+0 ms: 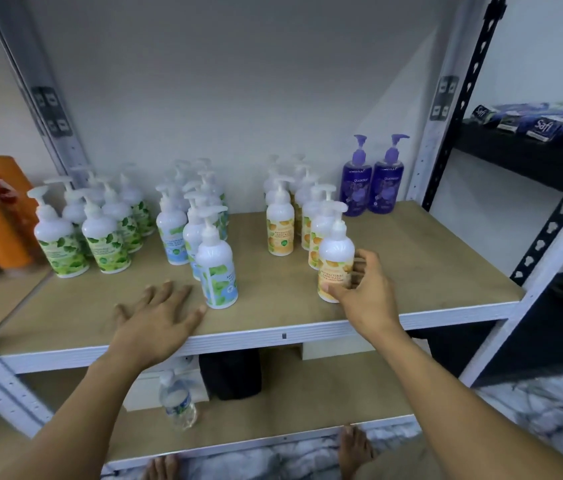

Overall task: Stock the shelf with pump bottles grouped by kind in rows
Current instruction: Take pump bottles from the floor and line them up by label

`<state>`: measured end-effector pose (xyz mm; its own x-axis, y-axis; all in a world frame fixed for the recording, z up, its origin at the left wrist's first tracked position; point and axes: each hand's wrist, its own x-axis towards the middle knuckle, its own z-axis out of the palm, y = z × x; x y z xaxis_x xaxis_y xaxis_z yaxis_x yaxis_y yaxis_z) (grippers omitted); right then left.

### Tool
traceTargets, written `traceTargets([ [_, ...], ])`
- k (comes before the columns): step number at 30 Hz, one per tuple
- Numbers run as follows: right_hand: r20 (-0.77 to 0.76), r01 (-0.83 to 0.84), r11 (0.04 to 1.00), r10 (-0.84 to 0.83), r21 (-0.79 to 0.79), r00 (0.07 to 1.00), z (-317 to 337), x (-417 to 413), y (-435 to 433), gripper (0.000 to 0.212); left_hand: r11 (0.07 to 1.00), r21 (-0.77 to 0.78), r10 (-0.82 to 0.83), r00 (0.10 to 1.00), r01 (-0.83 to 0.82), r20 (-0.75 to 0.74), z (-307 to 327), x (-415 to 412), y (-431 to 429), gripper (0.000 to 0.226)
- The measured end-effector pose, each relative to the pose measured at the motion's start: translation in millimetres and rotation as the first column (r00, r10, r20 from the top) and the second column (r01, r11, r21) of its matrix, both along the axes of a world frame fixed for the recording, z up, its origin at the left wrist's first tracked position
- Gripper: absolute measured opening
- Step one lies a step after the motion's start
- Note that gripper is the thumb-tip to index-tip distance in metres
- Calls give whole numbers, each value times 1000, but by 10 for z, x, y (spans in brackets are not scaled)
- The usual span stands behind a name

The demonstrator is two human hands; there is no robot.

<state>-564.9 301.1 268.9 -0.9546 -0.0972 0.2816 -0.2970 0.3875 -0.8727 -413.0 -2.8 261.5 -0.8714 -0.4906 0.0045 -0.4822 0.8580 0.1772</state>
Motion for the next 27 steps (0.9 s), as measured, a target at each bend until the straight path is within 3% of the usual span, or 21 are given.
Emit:
traceTargets([
  [12, -51, -113, 994, 112, -14, 992, -15, -169, -800, 65, 998, 61, -20, 990, 28, -137, 29, -16, -257, 67],
  [27, -95, -36, 999, 35, -1, 995, -49, -276, -1006, 63, 996, 86, -5, 991, 16, -132, 46, -38, -258, 62],
])
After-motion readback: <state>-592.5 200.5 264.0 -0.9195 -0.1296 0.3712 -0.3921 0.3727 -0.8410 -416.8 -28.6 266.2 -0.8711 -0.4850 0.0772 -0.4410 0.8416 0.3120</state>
